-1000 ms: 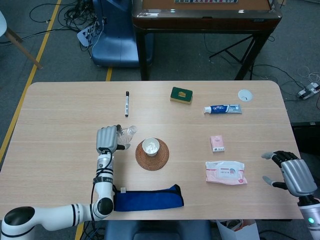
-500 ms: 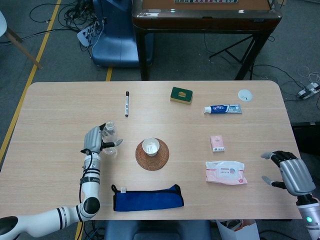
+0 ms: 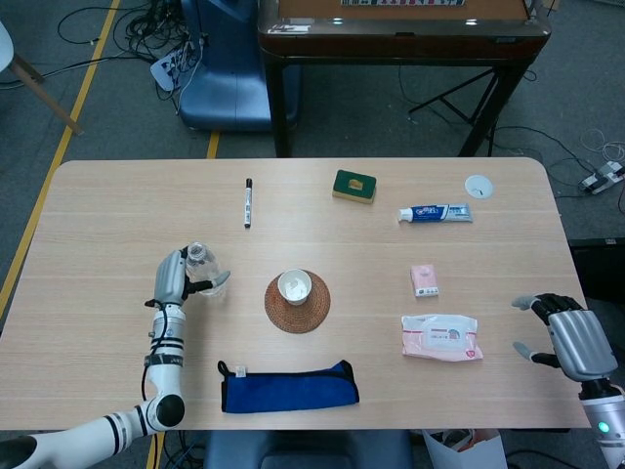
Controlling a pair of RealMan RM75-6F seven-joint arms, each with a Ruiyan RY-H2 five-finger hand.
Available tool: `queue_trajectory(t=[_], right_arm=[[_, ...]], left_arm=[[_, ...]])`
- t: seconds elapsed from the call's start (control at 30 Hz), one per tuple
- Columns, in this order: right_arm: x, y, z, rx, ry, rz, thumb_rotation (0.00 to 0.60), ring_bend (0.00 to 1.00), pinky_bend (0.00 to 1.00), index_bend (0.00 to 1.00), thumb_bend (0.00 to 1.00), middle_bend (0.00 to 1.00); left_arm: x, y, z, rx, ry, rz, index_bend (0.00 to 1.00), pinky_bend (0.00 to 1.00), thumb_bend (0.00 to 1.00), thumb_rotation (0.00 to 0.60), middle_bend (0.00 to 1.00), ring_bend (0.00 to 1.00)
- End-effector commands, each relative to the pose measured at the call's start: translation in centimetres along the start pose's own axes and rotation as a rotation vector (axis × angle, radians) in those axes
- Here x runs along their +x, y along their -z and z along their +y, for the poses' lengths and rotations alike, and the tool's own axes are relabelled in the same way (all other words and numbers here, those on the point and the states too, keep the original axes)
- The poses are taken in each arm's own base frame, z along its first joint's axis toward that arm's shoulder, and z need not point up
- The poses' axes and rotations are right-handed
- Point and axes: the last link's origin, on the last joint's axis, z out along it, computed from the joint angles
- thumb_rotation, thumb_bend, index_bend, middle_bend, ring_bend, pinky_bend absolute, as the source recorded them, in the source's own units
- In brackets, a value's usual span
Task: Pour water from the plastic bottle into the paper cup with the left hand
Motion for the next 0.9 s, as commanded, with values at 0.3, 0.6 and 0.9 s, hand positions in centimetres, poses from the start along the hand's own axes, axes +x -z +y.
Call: queue_trajectory(t=[0.3,0.6,0.9], right_arm=[[-0.1,-0.1,0.1,-0.011,0.003,-0.009,0.600,0.33,0.37,0.37,0.04,0.41],[-0.1,-0.1,0.1,-0.017,0.005,-0.014,0.600,0.33,0.37,0.37,0.03,0.41],[0.1,0.0,0.1,-0.016,0.001,-0.008,0.600,0.33,0.37,0.37,0.03,0.41]], left_arm=[[-0.2,0.1,-1.7,-0.049,-0.006,0.047,0.71,0.39,0.10,0.600,0.78,0.45],[-0.1,0.0,-2.8,-0.056,-0.045,0.058,0.68,0.39,0.10,0.600,0.78,0.45],[-0.2,-0.2,-3.3,-0.029,-0.055,0.039,0.60,0.39,0.10,0.600,0.73,0.45]])
